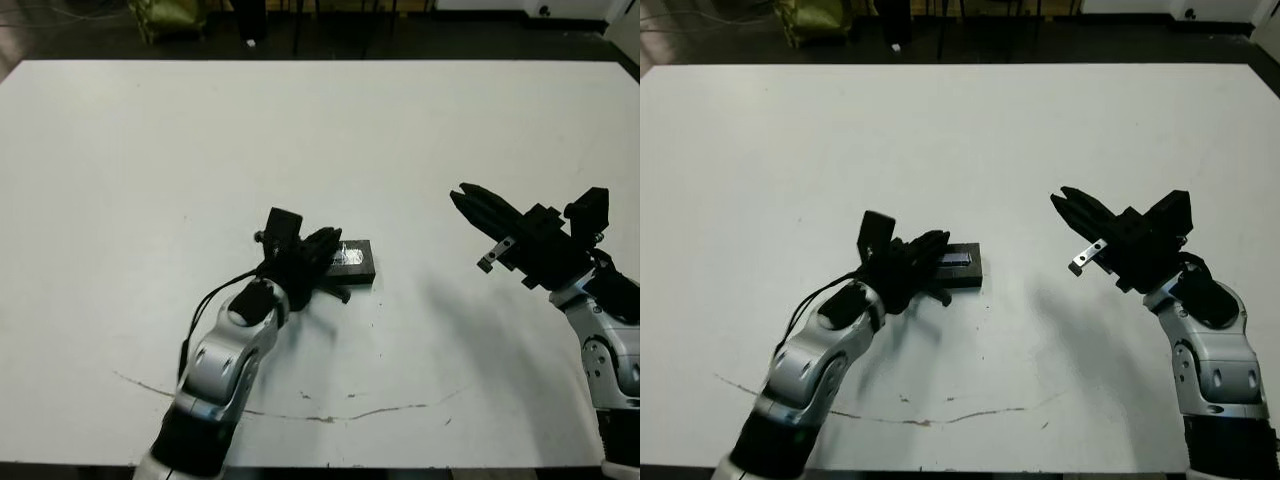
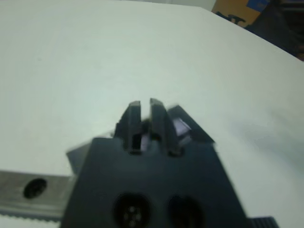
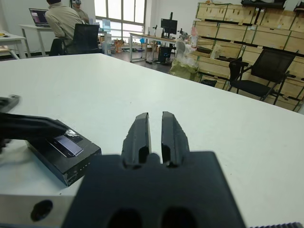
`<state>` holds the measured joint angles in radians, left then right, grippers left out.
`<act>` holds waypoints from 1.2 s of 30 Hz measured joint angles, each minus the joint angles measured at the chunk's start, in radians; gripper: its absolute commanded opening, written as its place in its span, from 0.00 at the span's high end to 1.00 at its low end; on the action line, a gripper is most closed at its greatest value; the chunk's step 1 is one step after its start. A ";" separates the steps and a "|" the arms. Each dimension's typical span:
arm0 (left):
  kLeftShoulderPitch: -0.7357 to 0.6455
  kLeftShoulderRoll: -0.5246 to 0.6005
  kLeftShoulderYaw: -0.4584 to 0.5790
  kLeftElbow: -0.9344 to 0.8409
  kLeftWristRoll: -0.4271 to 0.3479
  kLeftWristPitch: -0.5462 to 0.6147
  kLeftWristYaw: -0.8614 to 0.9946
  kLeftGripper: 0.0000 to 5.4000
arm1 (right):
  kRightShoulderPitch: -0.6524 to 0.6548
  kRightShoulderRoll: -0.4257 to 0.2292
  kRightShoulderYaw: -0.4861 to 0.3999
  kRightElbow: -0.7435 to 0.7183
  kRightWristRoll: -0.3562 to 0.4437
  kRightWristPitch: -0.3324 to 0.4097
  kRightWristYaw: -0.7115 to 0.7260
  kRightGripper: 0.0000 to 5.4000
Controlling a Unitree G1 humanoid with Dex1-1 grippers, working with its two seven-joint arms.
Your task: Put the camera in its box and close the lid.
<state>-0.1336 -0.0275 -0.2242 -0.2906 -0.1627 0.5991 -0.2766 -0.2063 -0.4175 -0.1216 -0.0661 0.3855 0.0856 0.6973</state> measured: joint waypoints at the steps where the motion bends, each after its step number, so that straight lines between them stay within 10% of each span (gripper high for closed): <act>1: 0.015 0.021 0.013 -0.038 -0.016 0.011 -0.013 1.00 | 0.001 0.000 0.000 0.001 0.000 0.000 0.000 1.00; 9: 0.120 0.077 0.281 -0.320 -0.282 0.070 -0.040 1.00 | 0.005 0.011 -0.010 0.007 0.016 -0.023 -0.005 1.00; 13: 0.129 0.099 0.462 -0.311 -0.389 -0.091 -0.082 1.00 | 0.009 0.026 -0.012 -0.007 0.015 -0.025 -0.035 1.00; 23: 0.057 0.091 0.561 0.138 -0.041 -0.863 0.048 1.00 | 0.071 0.105 -0.015 -0.102 -0.050 -0.049 -0.217 1.00; 36: 0.051 0.066 0.505 0.353 -0.026 -1.122 0.110 1.00 | 0.177 0.163 0.032 -0.195 -0.350 -0.158 -0.479 1.00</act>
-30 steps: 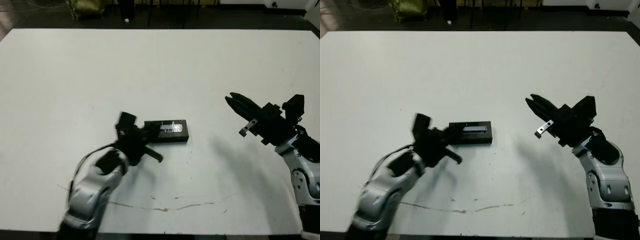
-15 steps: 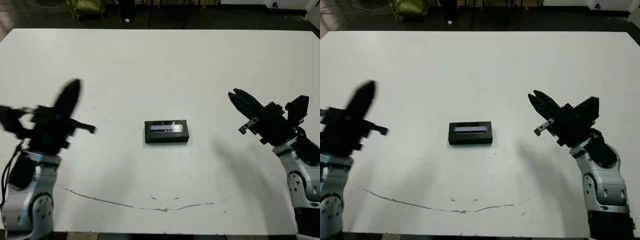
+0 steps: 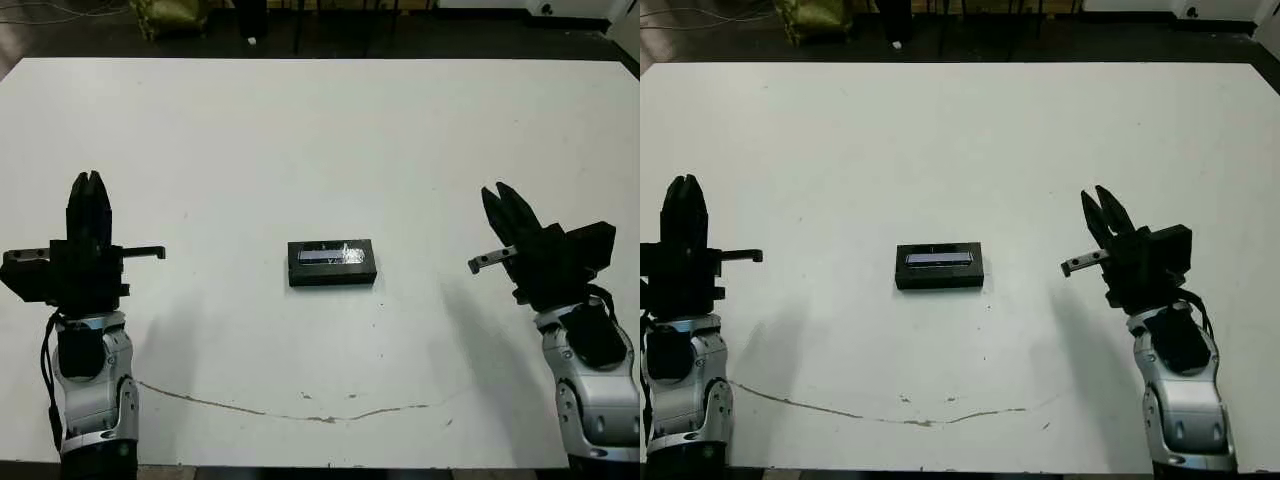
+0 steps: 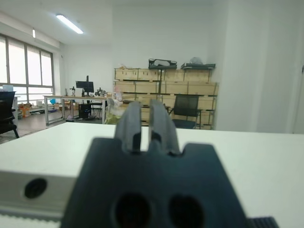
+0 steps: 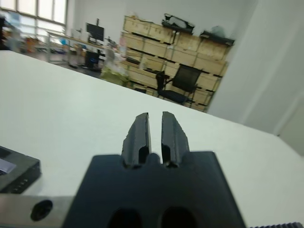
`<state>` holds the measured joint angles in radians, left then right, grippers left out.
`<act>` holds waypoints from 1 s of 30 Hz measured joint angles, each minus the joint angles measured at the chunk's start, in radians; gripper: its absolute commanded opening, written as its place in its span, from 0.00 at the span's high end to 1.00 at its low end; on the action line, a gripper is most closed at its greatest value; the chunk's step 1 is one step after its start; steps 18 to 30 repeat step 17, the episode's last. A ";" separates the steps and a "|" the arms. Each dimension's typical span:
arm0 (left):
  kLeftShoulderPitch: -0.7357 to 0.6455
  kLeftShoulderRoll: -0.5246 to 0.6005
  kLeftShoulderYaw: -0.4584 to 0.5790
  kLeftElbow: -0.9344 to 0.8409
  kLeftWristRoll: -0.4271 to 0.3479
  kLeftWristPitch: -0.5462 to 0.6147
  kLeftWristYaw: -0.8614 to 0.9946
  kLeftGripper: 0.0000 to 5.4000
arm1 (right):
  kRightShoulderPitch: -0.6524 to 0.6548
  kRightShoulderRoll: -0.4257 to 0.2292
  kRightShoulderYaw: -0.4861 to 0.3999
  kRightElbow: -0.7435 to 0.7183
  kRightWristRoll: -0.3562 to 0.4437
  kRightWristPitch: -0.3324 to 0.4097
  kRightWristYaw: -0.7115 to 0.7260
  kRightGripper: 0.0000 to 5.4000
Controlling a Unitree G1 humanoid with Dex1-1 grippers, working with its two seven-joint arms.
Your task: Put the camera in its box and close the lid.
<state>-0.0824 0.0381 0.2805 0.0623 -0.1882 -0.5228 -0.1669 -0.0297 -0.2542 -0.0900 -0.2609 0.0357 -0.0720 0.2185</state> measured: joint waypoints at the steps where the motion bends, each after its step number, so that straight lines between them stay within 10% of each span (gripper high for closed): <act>1: 0.000 0.000 -0.005 0.000 0.000 -0.001 0.000 1.00 | 0.001 0.003 0.006 0.002 -0.017 -0.020 -0.011 1.00; 30: 0.007 0.089 -0.061 -0.006 -0.132 0.006 -0.182 1.00 | 0.009 0.021 0.037 -0.007 -0.070 -0.054 -0.038 1.00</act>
